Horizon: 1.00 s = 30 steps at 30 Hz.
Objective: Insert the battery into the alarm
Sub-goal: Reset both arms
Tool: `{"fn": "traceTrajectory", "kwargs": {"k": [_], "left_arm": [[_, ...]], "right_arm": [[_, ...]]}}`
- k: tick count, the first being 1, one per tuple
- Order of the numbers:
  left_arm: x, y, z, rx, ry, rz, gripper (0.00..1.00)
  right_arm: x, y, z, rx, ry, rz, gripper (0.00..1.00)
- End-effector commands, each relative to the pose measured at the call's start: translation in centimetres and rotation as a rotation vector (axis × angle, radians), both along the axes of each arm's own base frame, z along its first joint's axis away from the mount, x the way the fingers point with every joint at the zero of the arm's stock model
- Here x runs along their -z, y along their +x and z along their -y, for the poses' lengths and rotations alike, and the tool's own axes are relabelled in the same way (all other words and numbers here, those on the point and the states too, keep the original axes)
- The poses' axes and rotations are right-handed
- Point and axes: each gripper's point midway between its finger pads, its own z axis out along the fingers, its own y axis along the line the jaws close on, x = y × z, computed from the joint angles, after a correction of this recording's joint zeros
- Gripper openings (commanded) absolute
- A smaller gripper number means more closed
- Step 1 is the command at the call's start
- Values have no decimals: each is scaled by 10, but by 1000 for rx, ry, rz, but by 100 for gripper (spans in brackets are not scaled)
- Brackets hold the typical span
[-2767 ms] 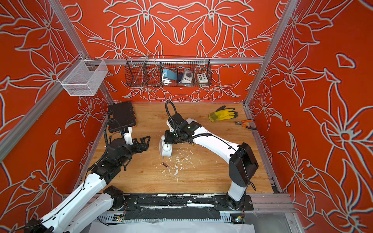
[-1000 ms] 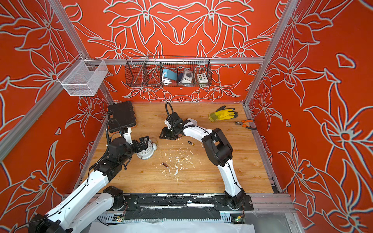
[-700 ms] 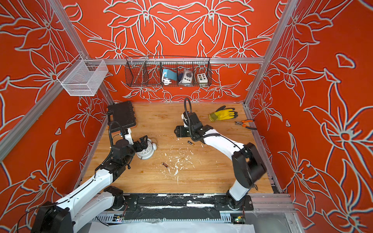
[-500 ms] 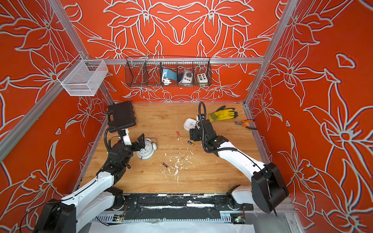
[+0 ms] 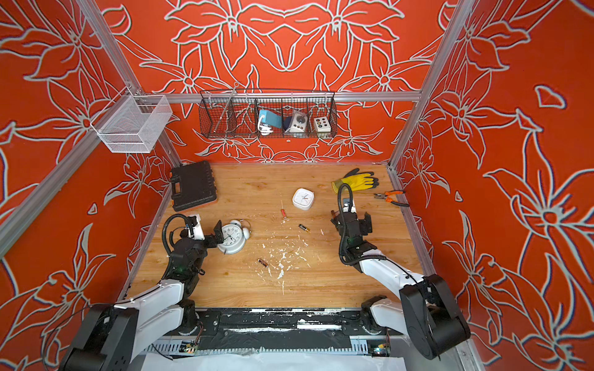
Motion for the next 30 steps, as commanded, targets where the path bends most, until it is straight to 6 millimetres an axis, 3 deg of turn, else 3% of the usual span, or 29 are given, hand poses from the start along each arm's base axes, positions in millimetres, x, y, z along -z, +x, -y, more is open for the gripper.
{"fn": "traceTrajectory", "kwargs": {"k": [1,5,7,9,17,19,30], "left_arm": [[-13,5,-3,-6,27,70,99],[-13,12,0,20,19,95,99],[-1,21,5,51,23,58,99],[11,29,11,87,30,20,99],[11,31,9,74,28,18,99],[11,31,9,76,28,16,99],[12,31,9,75,30,13,99]], "right_arm": [[-16,6,31,82,-11,111,90],[3,15,49,63,119,77,91],[14,12,56,73,148,101,92],[18,11,50,26,150,114,92],[36,21,36,-65,146,131,93],[41,20,38,-41,161,61,93],[41,22,39,-40,163,66,93]]}}
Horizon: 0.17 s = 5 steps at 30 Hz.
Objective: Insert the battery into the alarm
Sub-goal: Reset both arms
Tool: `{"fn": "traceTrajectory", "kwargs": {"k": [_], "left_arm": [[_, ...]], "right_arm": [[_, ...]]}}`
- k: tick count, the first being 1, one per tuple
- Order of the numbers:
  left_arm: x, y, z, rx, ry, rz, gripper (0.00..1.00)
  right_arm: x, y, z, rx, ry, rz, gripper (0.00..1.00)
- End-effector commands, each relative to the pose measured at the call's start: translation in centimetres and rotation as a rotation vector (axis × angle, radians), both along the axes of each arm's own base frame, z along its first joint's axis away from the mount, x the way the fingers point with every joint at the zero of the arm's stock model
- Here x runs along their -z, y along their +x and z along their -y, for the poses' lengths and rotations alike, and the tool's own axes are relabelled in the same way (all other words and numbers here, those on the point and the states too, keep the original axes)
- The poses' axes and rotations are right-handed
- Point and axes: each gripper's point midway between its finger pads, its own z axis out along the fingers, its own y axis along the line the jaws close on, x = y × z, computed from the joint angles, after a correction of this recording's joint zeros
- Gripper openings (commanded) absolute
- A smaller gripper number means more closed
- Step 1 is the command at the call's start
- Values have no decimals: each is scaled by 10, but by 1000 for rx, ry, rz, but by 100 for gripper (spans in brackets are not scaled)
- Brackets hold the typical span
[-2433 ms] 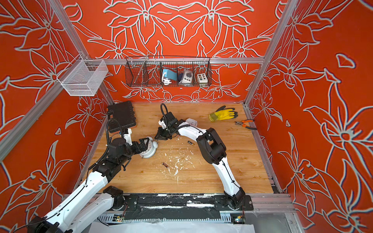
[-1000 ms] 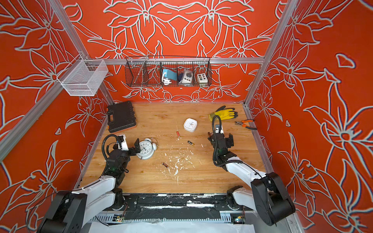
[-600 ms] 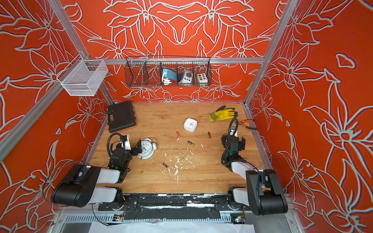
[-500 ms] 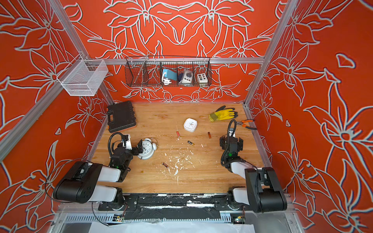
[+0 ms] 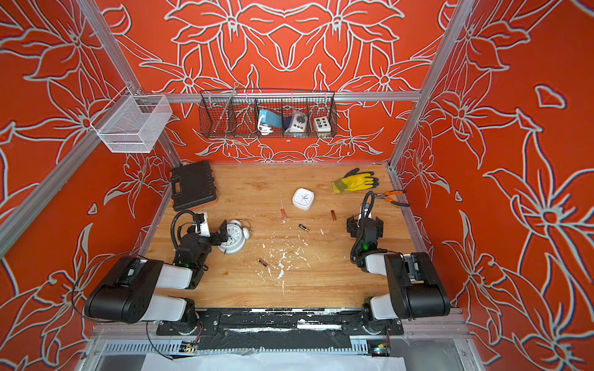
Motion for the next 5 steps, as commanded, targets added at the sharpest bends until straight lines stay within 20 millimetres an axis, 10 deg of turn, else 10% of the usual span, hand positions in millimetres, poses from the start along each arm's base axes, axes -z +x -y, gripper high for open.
{"fn": "traceTrajectory", "kwargs": {"k": [1,5], "left_arm": [[-14,5,0,6,14,49,99],[-13,5,0,7,12,47,99]], "right_arm": [[-9,5,0,-7,2,31,93],[-8,4,0,-8,1,25,98]]}}
